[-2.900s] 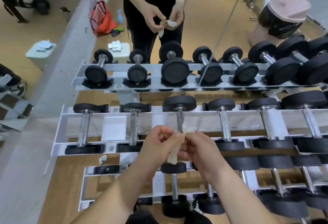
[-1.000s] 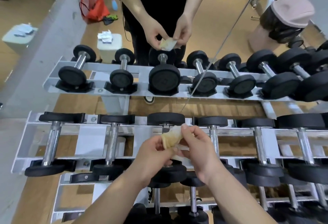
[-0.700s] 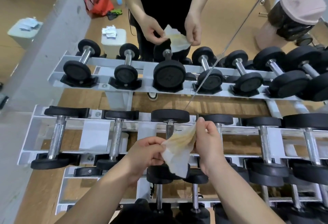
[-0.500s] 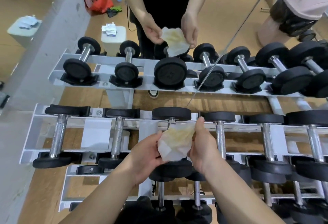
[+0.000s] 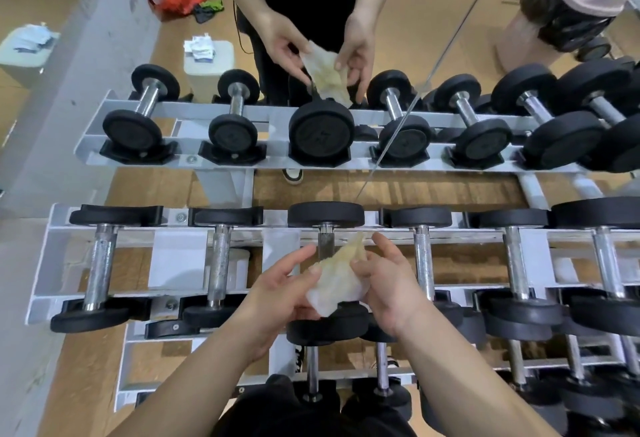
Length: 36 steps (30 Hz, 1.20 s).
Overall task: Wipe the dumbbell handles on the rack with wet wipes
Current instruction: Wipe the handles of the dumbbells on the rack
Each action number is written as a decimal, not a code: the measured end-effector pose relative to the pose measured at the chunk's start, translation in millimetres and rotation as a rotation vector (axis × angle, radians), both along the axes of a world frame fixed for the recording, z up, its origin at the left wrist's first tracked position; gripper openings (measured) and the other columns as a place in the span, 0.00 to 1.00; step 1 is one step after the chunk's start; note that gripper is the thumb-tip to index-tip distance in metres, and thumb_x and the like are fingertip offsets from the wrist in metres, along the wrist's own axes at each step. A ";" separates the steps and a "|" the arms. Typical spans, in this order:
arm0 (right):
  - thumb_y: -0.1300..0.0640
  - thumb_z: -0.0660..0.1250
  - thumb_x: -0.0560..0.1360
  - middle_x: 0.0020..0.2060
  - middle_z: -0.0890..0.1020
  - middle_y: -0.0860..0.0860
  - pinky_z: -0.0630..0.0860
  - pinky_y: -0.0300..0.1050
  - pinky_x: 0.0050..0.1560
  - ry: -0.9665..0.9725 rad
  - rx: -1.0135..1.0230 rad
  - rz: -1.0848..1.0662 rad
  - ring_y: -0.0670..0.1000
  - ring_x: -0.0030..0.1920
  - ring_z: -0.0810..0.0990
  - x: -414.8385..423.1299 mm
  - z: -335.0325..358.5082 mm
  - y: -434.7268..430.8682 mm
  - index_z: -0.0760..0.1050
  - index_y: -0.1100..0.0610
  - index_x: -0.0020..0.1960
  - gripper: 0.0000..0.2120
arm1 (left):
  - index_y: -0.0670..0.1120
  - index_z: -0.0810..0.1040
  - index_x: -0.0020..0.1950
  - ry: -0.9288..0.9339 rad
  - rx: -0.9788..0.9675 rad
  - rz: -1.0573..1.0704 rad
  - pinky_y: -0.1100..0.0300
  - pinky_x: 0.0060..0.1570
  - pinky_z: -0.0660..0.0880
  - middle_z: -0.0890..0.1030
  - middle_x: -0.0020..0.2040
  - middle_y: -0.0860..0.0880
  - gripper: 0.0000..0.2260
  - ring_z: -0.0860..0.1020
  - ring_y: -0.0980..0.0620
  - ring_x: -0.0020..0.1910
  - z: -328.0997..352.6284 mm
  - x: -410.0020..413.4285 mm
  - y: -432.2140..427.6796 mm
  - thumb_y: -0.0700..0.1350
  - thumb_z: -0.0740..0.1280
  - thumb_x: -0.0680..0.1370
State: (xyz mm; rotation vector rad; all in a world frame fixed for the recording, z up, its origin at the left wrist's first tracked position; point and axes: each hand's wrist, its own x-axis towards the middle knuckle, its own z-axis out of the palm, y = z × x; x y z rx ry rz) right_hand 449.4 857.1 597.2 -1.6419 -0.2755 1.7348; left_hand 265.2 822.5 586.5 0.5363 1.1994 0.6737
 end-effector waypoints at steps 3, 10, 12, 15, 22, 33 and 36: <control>0.74 0.61 0.80 0.59 0.84 0.55 0.82 0.49 0.42 -0.093 0.062 0.084 0.57 0.54 0.85 0.7 5.6 -2.8 0.61 0.48 0.81 0.36 | 0.60 0.78 0.69 0.127 0.081 -0.097 0.49 0.64 0.79 0.87 0.49 0.43 0.20 0.86 0.43 0.51 -3.7 -2.9 1.8 0.50 0.75 0.78; 0.66 0.68 0.80 0.45 0.85 0.52 0.76 0.43 0.43 -0.348 0.190 0.318 0.48 0.41 0.83 7.3 17.8 -1.3 0.70 0.47 0.75 0.27 | 0.56 0.87 0.56 0.305 0.208 -0.306 0.55 0.49 0.82 0.87 0.44 0.49 0.08 0.84 0.51 0.43 1.3 1.2 2.9 0.46 0.73 0.79; 0.66 0.68 0.80 0.46 0.85 0.50 0.76 0.41 0.43 -0.394 0.208 0.334 0.47 0.42 0.83 9.2 20.2 0.0 0.71 0.46 0.73 0.26 | 0.54 0.88 0.47 0.367 0.203 -0.218 0.49 0.56 0.83 0.87 0.44 0.49 0.02 0.85 0.49 0.46 -1.1 3.8 4.2 0.48 0.77 0.76; 0.70 0.66 0.79 0.53 0.84 0.48 0.76 0.41 0.46 -0.447 0.222 0.248 0.48 0.51 0.83 12.3 19.4 2.7 0.75 0.47 0.69 0.25 | 0.50 0.84 0.38 0.453 0.246 -0.163 0.53 0.53 0.81 0.83 0.49 0.51 0.07 0.83 0.52 0.46 -1.1 4.4 5.5 0.48 0.81 0.71; 0.62 0.79 0.71 0.48 0.87 0.60 0.83 0.51 0.53 -0.148 0.146 0.363 0.59 0.47 0.87 26.2 17.0 1.3 0.83 0.58 0.61 0.19 | 0.47 0.75 0.37 0.013 0.111 0.024 0.59 0.37 0.73 0.82 0.41 0.47 0.06 0.78 0.47 0.40 7.0 -4.9 12.0 0.45 0.70 0.71; 0.60 0.77 0.76 0.42 0.85 0.56 0.84 0.60 0.56 -0.237 0.088 0.607 0.55 0.47 0.85 19.3 0.0 10.0 0.83 0.60 0.44 0.04 | 0.43 0.80 0.65 -0.151 -0.206 -0.022 0.51 0.46 0.81 0.85 0.55 0.41 0.21 0.85 0.43 0.51 7.1 -2.4 10.7 0.55 0.72 0.78; 0.58 0.76 0.77 0.40 0.84 0.53 0.85 0.51 0.45 -0.287 0.118 0.665 0.52 0.42 0.83 18.3 -1.2 14.5 0.83 0.60 0.46 0.05 | 0.41 0.79 0.68 -0.227 -0.297 -0.044 0.53 0.48 0.82 0.85 0.59 0.40 0.18 0.85 0.43 0.55 5.4 -0.8 12.1 0.47 0.71 0.80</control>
